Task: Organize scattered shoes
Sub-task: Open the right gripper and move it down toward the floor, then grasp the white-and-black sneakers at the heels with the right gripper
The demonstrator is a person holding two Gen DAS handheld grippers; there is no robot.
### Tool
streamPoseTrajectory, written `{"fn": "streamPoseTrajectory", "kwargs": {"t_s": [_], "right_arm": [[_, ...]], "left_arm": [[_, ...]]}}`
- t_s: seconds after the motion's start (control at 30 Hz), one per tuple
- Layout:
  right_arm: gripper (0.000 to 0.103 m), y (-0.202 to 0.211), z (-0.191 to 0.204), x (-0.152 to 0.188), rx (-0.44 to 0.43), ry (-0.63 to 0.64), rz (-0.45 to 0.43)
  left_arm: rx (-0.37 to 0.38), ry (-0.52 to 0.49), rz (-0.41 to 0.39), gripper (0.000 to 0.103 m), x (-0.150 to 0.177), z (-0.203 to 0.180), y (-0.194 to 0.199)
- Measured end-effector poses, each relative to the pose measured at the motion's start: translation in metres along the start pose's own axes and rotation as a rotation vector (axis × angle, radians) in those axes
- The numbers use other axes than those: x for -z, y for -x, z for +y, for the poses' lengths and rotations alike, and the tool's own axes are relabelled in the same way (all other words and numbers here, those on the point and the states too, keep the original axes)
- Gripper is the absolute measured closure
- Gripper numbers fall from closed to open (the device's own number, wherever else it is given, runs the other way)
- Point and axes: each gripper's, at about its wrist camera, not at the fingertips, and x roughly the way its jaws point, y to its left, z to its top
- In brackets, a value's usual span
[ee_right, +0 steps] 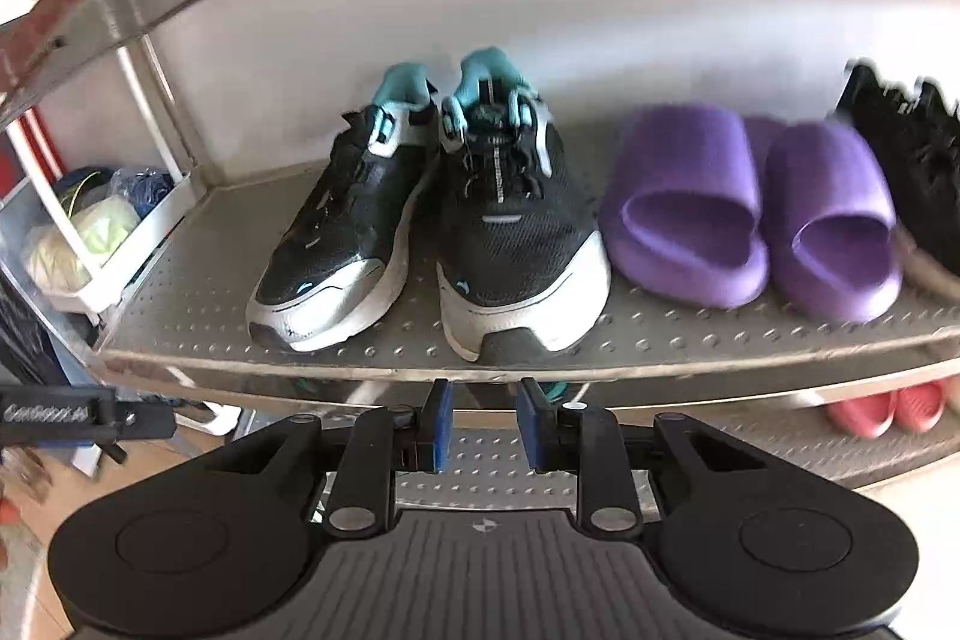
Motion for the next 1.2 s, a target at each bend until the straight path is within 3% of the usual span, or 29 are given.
{"fn": "streamPoseTrajectory", "kwargs": {"t_s": [0.1, 0.27, 0.5, 0.57, 0.63, 0.67, 0.73, 0.8, 0.87, 0.93, 1.0, 1.1, 1.2], "right_arm": [[0.078, -0.013, 0.002, -0.005, 0.061, -0.016, -0.005], [0.078, -0.005, 0.009, -0.003, 0.000, -0.018, 0.012], [0.077, -0.017, 0.065, 0.000, -0.321, -0.011, 0.029], [0.077, -0.033, 0.077, -0.003, -0.354, -0.045, 0.066], [0.078, -0.048, 0.082, -0.006, -0.356, -0.100, 0.099], [0.087, -0.055, 0.079, -0.009, -0.337, -0.152, 0.105], [0.093, -0.059, 0.069, -0.010, -0.296, -0.259, 0.113], [0.083, -0.047, 0.062, -0.005, -0.219, -0.264, 0.070], [0.078, -0.038, 0.059, 0.000, -0.218, -0.237, 0.060], [0.078, -0.029, 0.057, 0.015, -0.281, -0.193, 0.116], [0.068, -0.028, 0.063, 0.028, -0.297, -0.124, 0.165], [0.063, -0.043, 0.085, 0.057, -0.298, -0.005, 0.264], [0.059, -0.076, 0.109, 0.082, -0.333, -0.002, 0.393]], "left_arm": [[-0.009, 0.015, 0.015, 0.013, -0.002, 0.003, -0.005], [-0.032, 0.053, -0.011, 0.013, -0.007, 0.016, 0.000], [-0.102, 0.127, -0.014, 0.013, -0.008, 0.047, 0.001], [-0.115, 0.135, -0.007, 0.013, -0.008, 0.054, -0.001], [-0.112, 0.133, -0.007, 0.013, -0.009, 0.056, 0.000], [-0.099, 0.123, -0.003, 0.013, -0.010, 0.057, 0.000], [-0.083, 0.105, 0.002, 0.013, -0.011, 0.058, 0.000], [-0.070, 0.077, 0.005, 0.013, -0.013, 0.059, 0.002], [-0.066, 0.059, -0.003, 0.013, -0.014, 0.062, 0.005], [-0.065, 0.037, -0.013, 0.013, -0.015, 0.064, 0.009], [-0.077, 0.003, -0.015, 0.013, -0.015, 0.069, 0.011], [-0.119, -0.042, -0.009, 0.013, -0.012, 0.075, 0.009], [-0.137, -0.067, 0.010, 0.013, -0.011, 0.077, 0.003]]}}
